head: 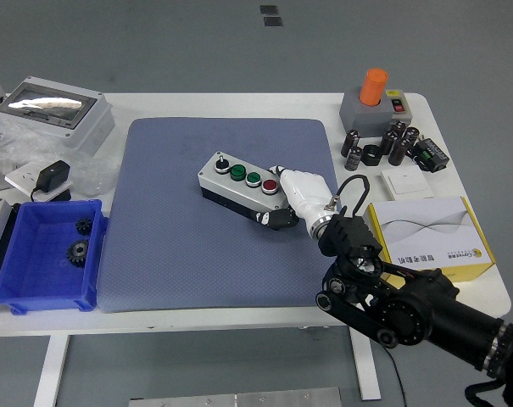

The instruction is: Pick up the button,place it on the desk,press the button,press the button

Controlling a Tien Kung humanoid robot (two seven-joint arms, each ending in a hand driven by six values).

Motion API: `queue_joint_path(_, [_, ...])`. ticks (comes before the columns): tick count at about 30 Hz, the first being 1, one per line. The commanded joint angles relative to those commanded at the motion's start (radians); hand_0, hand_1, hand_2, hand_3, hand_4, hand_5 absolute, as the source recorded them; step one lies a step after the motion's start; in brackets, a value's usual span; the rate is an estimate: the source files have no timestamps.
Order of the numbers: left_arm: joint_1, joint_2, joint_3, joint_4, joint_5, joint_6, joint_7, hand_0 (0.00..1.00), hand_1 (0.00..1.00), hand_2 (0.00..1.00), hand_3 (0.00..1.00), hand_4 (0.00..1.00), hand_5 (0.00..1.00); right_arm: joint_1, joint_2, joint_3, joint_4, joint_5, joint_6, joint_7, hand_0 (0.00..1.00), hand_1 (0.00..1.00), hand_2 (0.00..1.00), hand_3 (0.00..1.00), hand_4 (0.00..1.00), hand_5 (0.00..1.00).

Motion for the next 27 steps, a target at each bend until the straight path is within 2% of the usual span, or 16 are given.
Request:
queue_joint_path(3, [0.0, 0.0, 0.001, 0.0, -0.001, 0.001, -0.002, 0.699, 0.67, 0.655, 0.779, 0.636, 0.686, -0.001, -0.001, -0.003, -0.002, 0.009, -0.004, 0.011, 0.132, 0.318, 0.377, 0.447, 0.339, 0.002])
queue_joint_path(4, [0.0, 0.0, 0.001, 0.0, -0.002, 0.001, -0.003, 0.698, 0.667, 0.654, 0.781, 0.639, 0.697, -0.001, -0.001, -0.003, -0.003, 0.013, -0.006, 0.015, 0.136, 0.332, 0.425, 0.528, 0.334, 0.002])
queue_joint_path(15, [0.001, -0.001, 0.0, 0.0, -0.007, 0.007, -0.013, 0.697, 0.666, 0.653, 0.781, 0.645, 0.715, -0.018, -0.009, 0.015, -0.004, 0.152, -0.07, 0.109, 0.135, 0.331, 0.455, 0.539, 0.36, 0.002])
queue_joint_path(16, [0.001, -0.002, 0.0, 0.0, -0.007, 0.008, -0.014, 0.696, 0.666, 0.649, 0.78, 0.643, 0.733, -0.02, -0.009, 0.018, -0.004, 0.165, -0.077, 0.118, 0.135, 0.332, 0.424, 0.494, 0.301, 0.002])
queue_joint_path(21, [0.002, -0.003, -0.001, 0.0, -0.007, 0.01, -0.018, 0.696, 0.666, 0.649, 0.78, 0.643, 0.733, -0.035, -0.023, 0.049, 0.027, 0.198, -0.112, 0.197, 0.135, 0.332, 0.424, 0.494, 0.301, 0.002])
queue_joint_path(22, [0.003, -0.004, -0.001, 0.0, -0.008, 0.01, -0.017, 0.695, 0.665, 0.651, 0.779, 0.644, 0.747, -0.038, -0.028, 0.055, 0.036, 0.2, -0.117, 0.216, 0.132, 0.326, 0.412, 0.475, 0.227, 0.002])
queue_joint_path(27, [0.004, -0.005, 0.0, -0.002, -0.012, 0.012, -0.017, 0.695, 0.665, 0.651, 0.779, 0.644, 0.747, -0.048, -0.049, 0.065, 0.057, 0.213, -0.13, 0.279, 0.132, 0.326, 0.412, 0.475, 0.227, 0.002])
